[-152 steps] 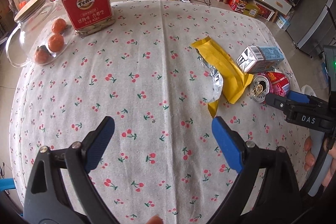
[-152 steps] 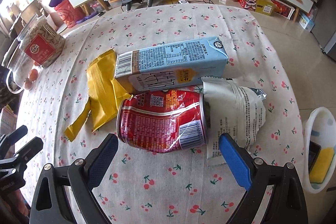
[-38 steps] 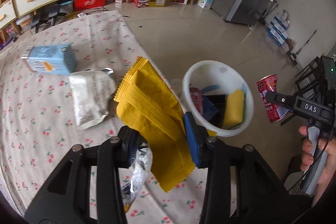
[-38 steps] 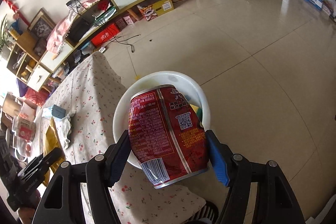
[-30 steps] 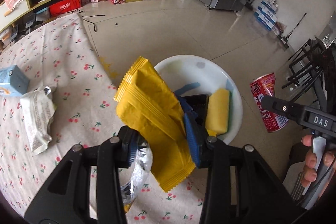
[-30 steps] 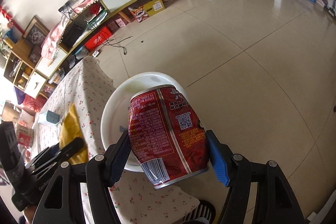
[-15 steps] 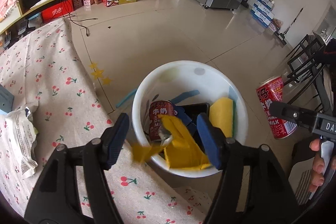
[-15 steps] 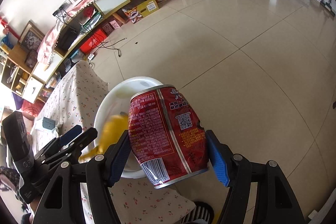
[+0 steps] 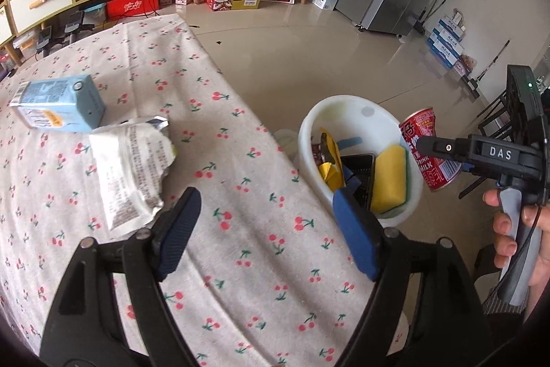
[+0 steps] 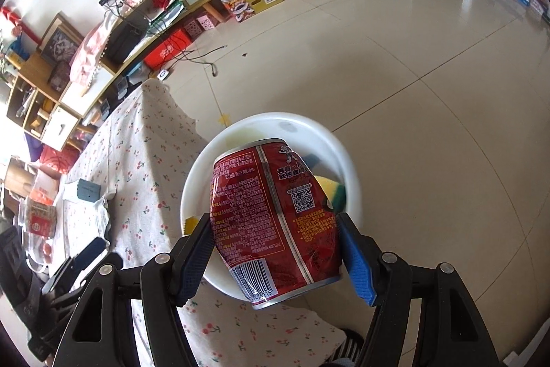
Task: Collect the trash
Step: 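Open the left tool over the bin dropping the wrapper while the right tool drops the can, then move both tools back from the bin over the table toward the carton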
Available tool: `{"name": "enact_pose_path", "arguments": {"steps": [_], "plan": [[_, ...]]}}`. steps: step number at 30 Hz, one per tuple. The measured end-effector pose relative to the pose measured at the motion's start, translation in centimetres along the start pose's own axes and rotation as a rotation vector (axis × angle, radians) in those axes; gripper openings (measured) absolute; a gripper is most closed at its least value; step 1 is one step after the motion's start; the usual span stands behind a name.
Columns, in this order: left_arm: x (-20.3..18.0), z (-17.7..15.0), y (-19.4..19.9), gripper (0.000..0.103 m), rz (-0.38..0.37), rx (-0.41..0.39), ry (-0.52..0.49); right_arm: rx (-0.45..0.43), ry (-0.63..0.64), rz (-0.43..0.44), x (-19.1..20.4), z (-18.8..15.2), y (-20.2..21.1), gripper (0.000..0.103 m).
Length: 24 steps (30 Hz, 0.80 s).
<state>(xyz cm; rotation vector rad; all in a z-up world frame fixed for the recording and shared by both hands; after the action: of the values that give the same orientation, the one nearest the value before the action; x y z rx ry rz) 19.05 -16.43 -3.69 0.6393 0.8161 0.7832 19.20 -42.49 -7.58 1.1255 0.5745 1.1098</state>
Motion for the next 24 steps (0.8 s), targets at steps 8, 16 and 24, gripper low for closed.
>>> {"name": "enact_pose_path", "arguments": {"steps": [8,16,24], "plan": [[2.3,-1.6,3.1,0.087,0.087,-0.008,-0.004,0.016,0.007,-0.005,1.8,0.3,-1.0,0.073],[4.7,-3.1,5.6,0.091,0.154,-0.015,0.014,0.001,0.017,-0.009,2.3,-0.2,-0.1,0.079],[7.7,-4.4,7.9,0.092,0.200,-0.011,0.057,-0.008,0.049,-0.024,3.6,-1.3,1.2,0.081]]}}
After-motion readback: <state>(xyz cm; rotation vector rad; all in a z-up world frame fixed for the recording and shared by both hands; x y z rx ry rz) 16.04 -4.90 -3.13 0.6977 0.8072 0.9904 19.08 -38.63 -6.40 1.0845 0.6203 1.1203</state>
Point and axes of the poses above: each gripper's, at about its wrist camera, not at the fingertips, and y roughly against the way its jaws point, x to its left, z to its top, the point moved 1 cm from there along -y, roughly the way its jaws point, and after that the axes turned 11 degrees about -z, right-handed, at the moved point
